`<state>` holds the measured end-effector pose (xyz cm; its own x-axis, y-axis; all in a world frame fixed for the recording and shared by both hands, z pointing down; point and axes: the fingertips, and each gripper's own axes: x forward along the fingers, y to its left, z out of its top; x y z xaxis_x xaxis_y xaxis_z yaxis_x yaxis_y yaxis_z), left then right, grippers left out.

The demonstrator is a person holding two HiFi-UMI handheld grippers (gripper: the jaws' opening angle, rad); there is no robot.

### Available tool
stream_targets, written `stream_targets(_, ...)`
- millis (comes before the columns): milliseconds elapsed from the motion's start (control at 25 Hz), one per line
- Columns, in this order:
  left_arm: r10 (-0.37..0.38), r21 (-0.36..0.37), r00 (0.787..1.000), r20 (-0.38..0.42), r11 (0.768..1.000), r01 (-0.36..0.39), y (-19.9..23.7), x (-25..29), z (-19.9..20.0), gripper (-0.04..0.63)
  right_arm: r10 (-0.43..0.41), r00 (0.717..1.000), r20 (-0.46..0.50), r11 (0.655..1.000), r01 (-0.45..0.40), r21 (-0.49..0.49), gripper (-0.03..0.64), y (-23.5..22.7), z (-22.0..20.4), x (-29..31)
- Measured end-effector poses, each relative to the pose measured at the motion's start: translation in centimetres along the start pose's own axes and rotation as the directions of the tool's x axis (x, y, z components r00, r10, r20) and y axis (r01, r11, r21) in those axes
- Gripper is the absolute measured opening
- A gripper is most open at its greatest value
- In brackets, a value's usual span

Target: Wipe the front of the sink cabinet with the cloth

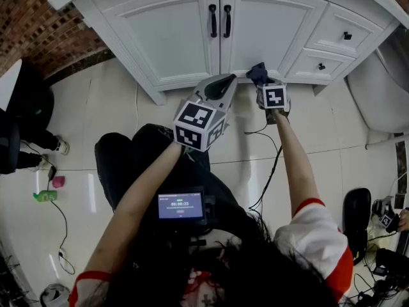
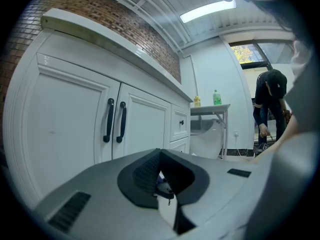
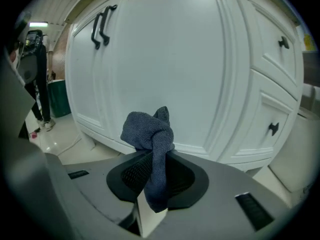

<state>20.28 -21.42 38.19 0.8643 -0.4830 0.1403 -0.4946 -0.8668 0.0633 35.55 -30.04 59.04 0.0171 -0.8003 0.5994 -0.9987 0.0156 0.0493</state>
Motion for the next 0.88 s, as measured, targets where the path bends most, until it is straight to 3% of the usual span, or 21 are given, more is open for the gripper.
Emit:
stream_targets(200, 0.023, -0.022, 1.0, -0.001, 1.0, -0.023, 0.8, -0.3, -0.1, 0.035, 0.109, 0.994, 0.016, 0.992, -0.108, -0.06, 0.087, 6.9, 1.2, 2.4)
stream_targets(400, 0.021, -0.018, 1.0, -0.005, 1.0, -0.021, 1.0, -0.5, -0.3, 0.035, 0.127, 0.991, -0.033, 0.982, -0.131, -0.138, 0.087, 9.2, 0.7, 4.8)
stream_targets(520, 0.027, -0.025, 1.0, -0.006, 0.999, -0.027, 1.4, -0.8, -0.5, 0.035, 0.091, 0.993, -0.07, 0.983, -0.101, -0.154, 0.087, 7.8, -0.3, 5.4)
stream_targets(680, 0.036, -0.046, 0.999, -0.001, 0.998, -0.036, 1.9, -1.1, -0.7, 0.035, 0.021, 0.999, -0.05, 0.983, -0.03, -0.18, 0.087, 3.9, 0.2, 4.5)
stream_targets(880, 0.034, -0.057, 0.999, 0.001, 0.998, -0.034, 1.9, -0.9, -1.1, 0.035, -0.092, 0.989, -0.118, 0.989, 0.078, -0.123, 0.087, -3.1, -2.5, 3.8)
